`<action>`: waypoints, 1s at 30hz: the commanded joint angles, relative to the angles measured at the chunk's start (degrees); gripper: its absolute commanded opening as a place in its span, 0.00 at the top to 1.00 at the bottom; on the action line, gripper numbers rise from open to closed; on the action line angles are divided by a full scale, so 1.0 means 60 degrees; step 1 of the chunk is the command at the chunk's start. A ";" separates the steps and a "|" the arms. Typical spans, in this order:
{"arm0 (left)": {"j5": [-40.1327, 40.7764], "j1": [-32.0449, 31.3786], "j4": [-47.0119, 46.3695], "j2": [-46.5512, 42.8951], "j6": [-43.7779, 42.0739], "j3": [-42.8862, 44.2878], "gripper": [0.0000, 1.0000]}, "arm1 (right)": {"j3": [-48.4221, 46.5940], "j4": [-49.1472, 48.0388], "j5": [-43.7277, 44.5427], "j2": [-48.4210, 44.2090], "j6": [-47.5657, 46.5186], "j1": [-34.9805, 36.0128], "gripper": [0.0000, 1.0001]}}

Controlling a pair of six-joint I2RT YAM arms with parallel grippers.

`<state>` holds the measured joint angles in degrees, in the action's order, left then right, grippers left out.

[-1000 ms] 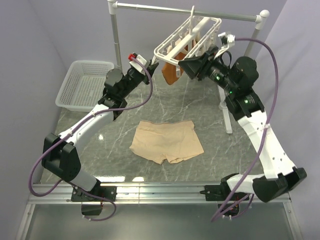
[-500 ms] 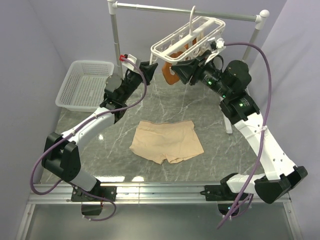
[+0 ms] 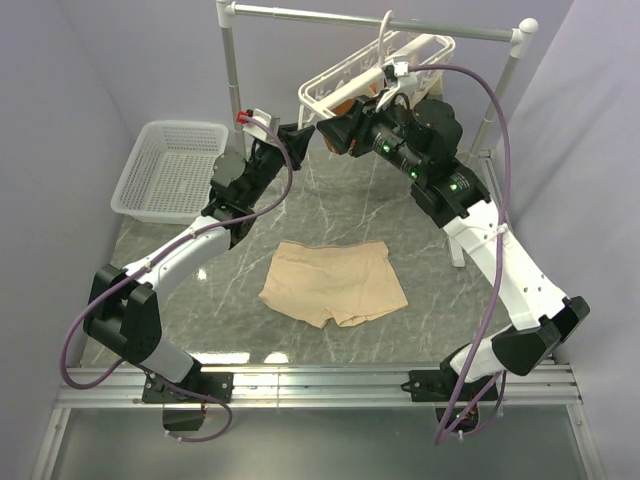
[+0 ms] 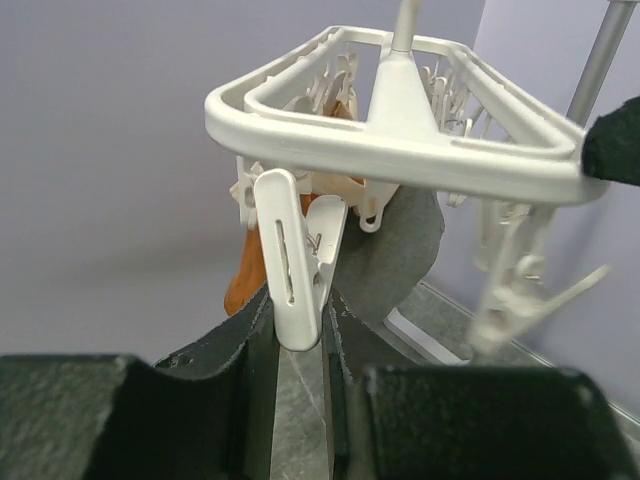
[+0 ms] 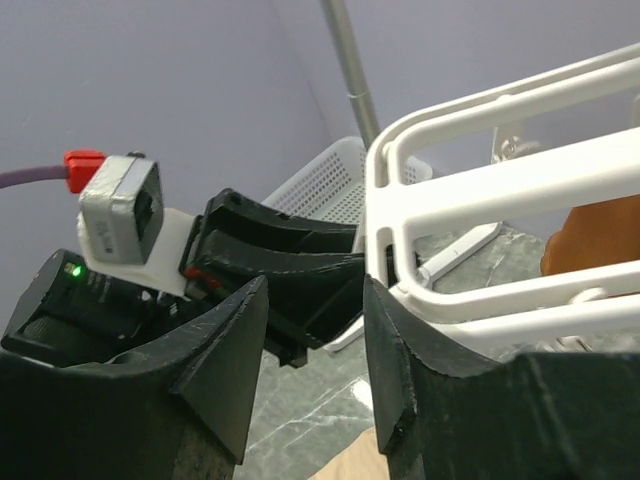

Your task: Clip the underwear to the hanger

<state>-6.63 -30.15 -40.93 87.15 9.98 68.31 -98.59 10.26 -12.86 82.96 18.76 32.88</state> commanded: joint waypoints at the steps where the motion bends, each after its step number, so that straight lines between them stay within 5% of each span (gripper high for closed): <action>1: 0.0095 -0.0087 -0.0517 -0.0390 -0.0417 0.0187 1.00 | -0.0590 0.0076 0.0357 0.0001 -0.0198 0.0305 0.49; 16: 0.0285 -0.0336 -0.0796 -0.0595 -0.1985 0.0070 1.00 | -0.1777 0.1381 0.1439 0.1027 0.1190 0.0511 0.34; 30: 0.0124 -0.0497 -0.0972 -0.0873 -0.2688 -0.0326 1.00 | -0.2127 0.1321 0.1924 0.1554 0.3054 0.0511 0.33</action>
<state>-5.93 -32.58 -42.63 84.88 -4.08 66.54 -108.14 18.83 -4.08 90.35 34.02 36.14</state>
